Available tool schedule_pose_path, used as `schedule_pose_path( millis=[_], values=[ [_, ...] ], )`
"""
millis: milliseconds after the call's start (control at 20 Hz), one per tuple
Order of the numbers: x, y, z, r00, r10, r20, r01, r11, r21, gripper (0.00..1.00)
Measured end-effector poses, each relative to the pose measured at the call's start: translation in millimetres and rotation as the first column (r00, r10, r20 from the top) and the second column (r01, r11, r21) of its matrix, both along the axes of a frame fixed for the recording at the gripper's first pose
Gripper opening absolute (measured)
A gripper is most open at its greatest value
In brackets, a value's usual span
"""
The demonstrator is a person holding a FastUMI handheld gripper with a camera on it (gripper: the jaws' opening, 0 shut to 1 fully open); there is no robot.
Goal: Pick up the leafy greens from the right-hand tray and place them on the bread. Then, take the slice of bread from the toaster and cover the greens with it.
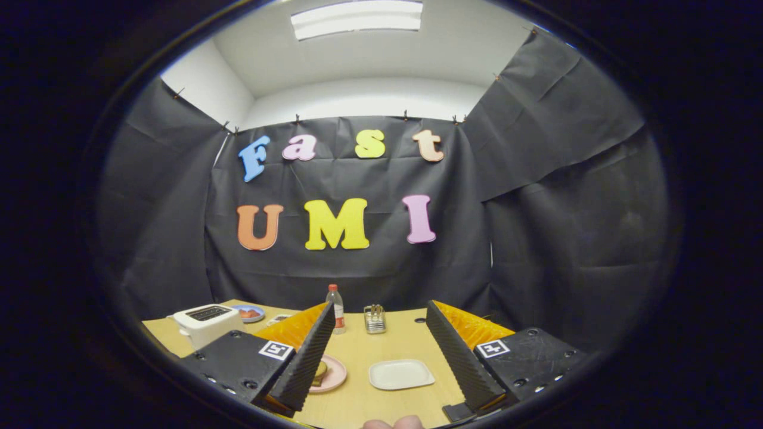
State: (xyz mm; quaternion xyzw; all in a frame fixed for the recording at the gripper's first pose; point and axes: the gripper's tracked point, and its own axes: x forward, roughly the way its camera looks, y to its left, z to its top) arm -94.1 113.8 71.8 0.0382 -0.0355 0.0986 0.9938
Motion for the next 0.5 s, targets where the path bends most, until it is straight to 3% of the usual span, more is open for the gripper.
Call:
schedule_pose_path(
  millis=[500],
  values=[
    [6.9, 21.7, -11.6, 0.996, 0.071, -0.051, -0.073, 0.997, -0.035, 0.95]
  ],
)
